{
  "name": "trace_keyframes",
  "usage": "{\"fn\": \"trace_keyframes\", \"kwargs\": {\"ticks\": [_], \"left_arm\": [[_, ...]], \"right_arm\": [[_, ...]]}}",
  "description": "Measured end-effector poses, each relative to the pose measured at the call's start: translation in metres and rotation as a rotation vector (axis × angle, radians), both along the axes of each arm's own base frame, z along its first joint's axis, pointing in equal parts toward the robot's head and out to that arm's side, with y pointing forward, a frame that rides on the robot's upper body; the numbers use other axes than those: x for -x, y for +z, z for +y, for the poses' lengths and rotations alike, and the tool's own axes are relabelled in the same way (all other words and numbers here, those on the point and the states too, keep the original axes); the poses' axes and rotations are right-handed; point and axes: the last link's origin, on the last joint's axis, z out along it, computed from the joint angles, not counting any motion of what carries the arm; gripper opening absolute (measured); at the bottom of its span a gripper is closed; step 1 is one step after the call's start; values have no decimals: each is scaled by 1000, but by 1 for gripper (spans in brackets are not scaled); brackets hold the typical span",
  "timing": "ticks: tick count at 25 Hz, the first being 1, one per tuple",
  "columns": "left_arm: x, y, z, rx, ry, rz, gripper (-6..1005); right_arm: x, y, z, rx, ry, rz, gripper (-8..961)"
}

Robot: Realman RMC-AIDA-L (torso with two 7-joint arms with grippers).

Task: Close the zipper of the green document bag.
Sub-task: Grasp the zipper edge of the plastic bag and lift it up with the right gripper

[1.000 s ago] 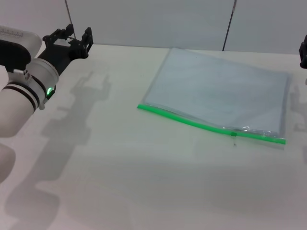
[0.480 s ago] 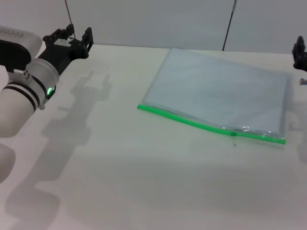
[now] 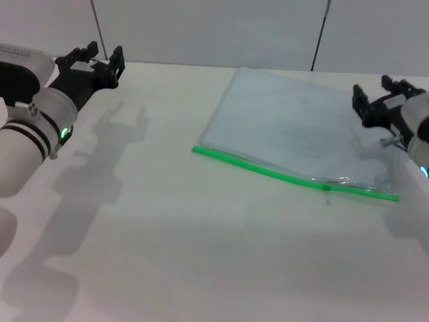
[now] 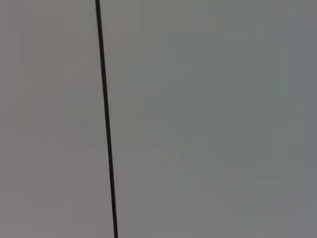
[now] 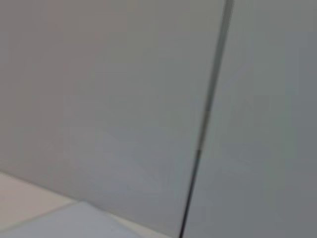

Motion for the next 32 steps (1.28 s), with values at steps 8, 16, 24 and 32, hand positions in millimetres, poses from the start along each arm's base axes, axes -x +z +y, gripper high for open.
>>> {"fn": "trace_keyframes", "kwargs": {"ticks": [8,16,24,32], "left_arm": [[7,0,-3,6,22,8,483],[11,-1,-3,16,45,16,483],[13,-1,-4,19,53,18,483],[14,-1,-5,18,56,18,484]], "right_arm": [[13,12,-29,120,144,-91,539],[11,5,-52,222,172,-187,538],[11,17,-64,308,149,-344,538],[17,16,-73,394,131,-494,535]]}}
